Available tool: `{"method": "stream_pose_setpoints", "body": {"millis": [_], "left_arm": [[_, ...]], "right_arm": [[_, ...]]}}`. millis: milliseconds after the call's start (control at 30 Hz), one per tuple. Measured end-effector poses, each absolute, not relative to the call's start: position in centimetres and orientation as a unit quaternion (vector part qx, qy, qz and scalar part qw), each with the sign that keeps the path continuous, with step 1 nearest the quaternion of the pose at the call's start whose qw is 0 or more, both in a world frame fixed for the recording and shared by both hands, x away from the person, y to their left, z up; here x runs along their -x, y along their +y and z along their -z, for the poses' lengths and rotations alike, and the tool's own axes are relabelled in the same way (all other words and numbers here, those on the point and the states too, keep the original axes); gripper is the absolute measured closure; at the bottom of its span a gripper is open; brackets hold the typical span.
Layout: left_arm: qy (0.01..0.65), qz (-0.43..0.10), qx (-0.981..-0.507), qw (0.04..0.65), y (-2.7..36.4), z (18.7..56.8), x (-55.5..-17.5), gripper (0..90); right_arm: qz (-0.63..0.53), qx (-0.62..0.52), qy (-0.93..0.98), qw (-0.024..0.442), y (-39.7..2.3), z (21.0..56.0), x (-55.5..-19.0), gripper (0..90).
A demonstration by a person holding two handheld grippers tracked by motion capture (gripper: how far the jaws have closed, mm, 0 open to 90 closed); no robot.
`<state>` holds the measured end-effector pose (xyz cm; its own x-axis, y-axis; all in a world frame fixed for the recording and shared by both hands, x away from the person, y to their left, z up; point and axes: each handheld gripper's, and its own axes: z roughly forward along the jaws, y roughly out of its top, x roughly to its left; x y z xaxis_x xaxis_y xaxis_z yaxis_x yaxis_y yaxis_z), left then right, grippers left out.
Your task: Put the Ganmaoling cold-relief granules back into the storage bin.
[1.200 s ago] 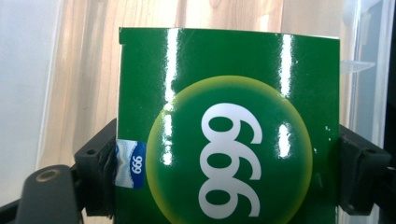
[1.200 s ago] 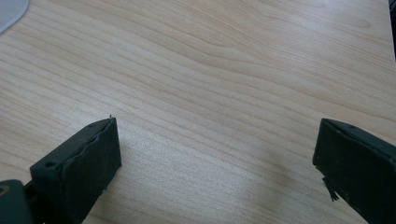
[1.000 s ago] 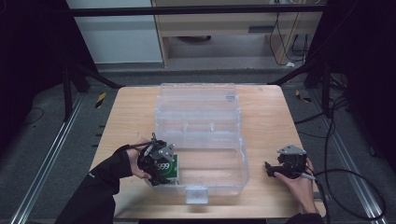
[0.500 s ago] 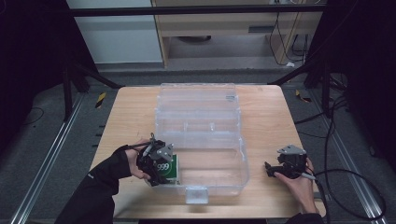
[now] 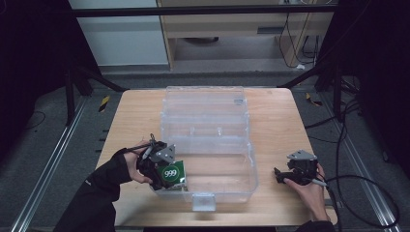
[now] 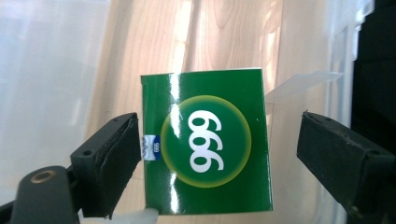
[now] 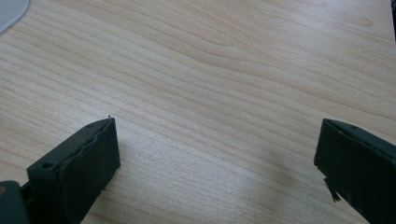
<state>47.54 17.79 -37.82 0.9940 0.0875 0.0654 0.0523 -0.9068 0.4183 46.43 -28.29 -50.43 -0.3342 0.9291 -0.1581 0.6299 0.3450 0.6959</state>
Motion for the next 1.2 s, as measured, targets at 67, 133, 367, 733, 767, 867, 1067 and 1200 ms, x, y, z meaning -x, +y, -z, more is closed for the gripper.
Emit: {"method": "stream_pose_setpoints", "body": {"millis": [67, 133, 367, 733, 767, 867, 1067, 1200], "left_arm": [[0.046, -0.045, -0.974, 0.216, 18.1, 37.2, -47.2, 14.7], [0.050, -0.047, -0.971, 0.230, 18.6, 36.7, -47.1, 17.0], [0.070, -0.080, -0.958, 0.267, 20.7, 35.9, -46.9, 20.9], [0.145, -0.103, -0.938, 0.298, 25.5, 37.2, -45.8, 22.4], [0.153, -0.106, -0.935, 0.302, 26.0, 37.4, -45.9, 22.4], [0.183, -0.112, -0.922, 0.323, 27.4, 38.0, -45.9, 22.6], [0.254, -0.133, -0.895, 0.341, 29.5, 39.8, -46.2, 21.7], [0.295, -0.145, -0.880, 0.343, 30.4, 41.3, -46.4, 21.3]], "right_arm": [[-0.269, -0.506, 0.771, 0.278, -28.3, 50.4, -46.4, 0.6], [-0.268, -0.505, 0.772, 0.278, -28.3, 50.4, -46.4, 0.6], [-0.268, -0.506, 0.772, 0.276, -28.3, 50.4, -46.4, 0.6], [-0.268, -0.506, 0.772, 0.278, -28.3, 50.4, -46.4, 0.7], [-0.267, -0.506, 0.771, 0.278, -28.3, 50.4, -46.4, 0.7], [-0.267, -0.507, 0.771, 0.278, -28.3, 50.4, -46.3, 0.7], [-0.266, -0.509, 0.770, 0.279, -28.4, 50.4, -46.3, 0.7], [-0.266, -0.510, 0.769, 0.278, -28.4, 50.3, -46.3, 0.7]]}}
